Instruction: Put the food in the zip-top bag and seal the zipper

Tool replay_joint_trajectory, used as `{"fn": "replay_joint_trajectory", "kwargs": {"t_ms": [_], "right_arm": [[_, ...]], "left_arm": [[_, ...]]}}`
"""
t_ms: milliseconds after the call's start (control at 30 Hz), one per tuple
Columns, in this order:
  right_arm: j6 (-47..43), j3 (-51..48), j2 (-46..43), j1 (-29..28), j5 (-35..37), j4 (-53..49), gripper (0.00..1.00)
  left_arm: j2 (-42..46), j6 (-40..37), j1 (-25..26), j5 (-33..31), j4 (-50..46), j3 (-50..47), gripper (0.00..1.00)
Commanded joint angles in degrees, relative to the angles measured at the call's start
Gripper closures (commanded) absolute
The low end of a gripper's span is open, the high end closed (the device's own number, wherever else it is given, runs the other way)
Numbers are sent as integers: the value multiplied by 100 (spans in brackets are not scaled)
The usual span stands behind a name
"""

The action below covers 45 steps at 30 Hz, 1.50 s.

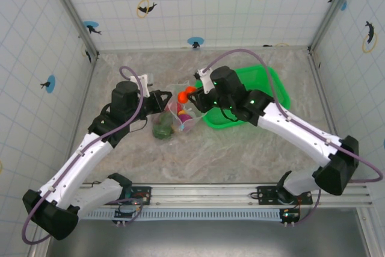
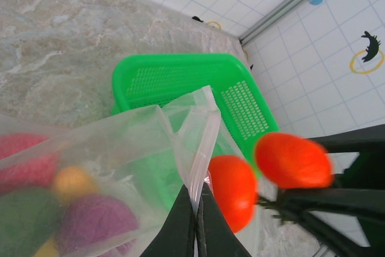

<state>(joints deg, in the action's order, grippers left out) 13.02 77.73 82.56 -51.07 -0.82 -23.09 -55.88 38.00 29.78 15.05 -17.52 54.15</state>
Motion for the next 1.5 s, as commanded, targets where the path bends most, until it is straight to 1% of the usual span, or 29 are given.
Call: {"fn": "replay_joint_trajectory", "kwargs": {"t_ms": [0,100,267,300,333,433,467,500,567,700,767,833,900,1033,1100,1200,1267,1300,1333,1400,1433,1467], "right_arm": [[-164,394,390,-81,236,-321,58],[-264,488,701,-129,293,-465,58],[-213,563,1090,-140,30,-396,58],[-199,599,1168,-140,10,-385,56],[-177,663,1250,-145,7,-384,53],[-104,920,1384,-153,30,-439,31],[-121,986,1370,-158,5,-463,27],[-140,1033,1315,-168,11,-475,24],[-166,1066,1145,-163,38,-475,21],[-160,958,624,-85,147,-503,20],[-96,736,300,-9,254,-438,20],[-17,313,-132,103,552,-302,21],[141,-170,-517,294,634,-156,22],[278,-924,-1023,693,468,-347,30],[246,-1033,-1099,737,640,-664,31],[349,-1138,-1180,849,957,-1266,32],[499,-1331,-1293,994,969,-1538,39],[567,-1494,-1351,1059,973,-1665,45],[681,-1649,-1409,1139,1110,-1795,54],[877,-2033,-1533,1234,1373,-1939,81],[963,-2303,-1629,1276,1363,-1936,90],[1025,-2524,-1718,1307,1329,-1907,97]], "left_arm": [[76,78,-40,61,12,135,100],[116,61,-38,50,-35,131,100],[112,93,-39,220,-22,74,100],[112,115,-39,247,-15,32,100],[112,140,-39,260,9,-9,100],[150,146,-42,187,30,-44,100],[172,143,-42,139,34,-40,100],[190,138,-38,78,34,-45,100],[222,120,-41,-50,-7,-52,100],[356,107,-38,-442,-142,-140,100],[434,107,-42,-596,-154,-161,100],[502,87,-40,-748,-163,-185,100],[530,77,-36,-801,-163,-186,100],[441,-19,-41,-472,-185,-186,100],[427,-55,-39,-388,-214,-202,100],[471,-103,-34,-450,-299,-189,100],[490,-158,-35,-483,-374,-151,100],[504,-177,-34,-506,-401,-134,100],[516,-180,-37,-520,-416,-131,100],[533,-194,-41,-544,-413,-117,100],[527,-196,-42,-553,-428,-111,100],[526,-191,-36,-547,-427,-107,100]]}}
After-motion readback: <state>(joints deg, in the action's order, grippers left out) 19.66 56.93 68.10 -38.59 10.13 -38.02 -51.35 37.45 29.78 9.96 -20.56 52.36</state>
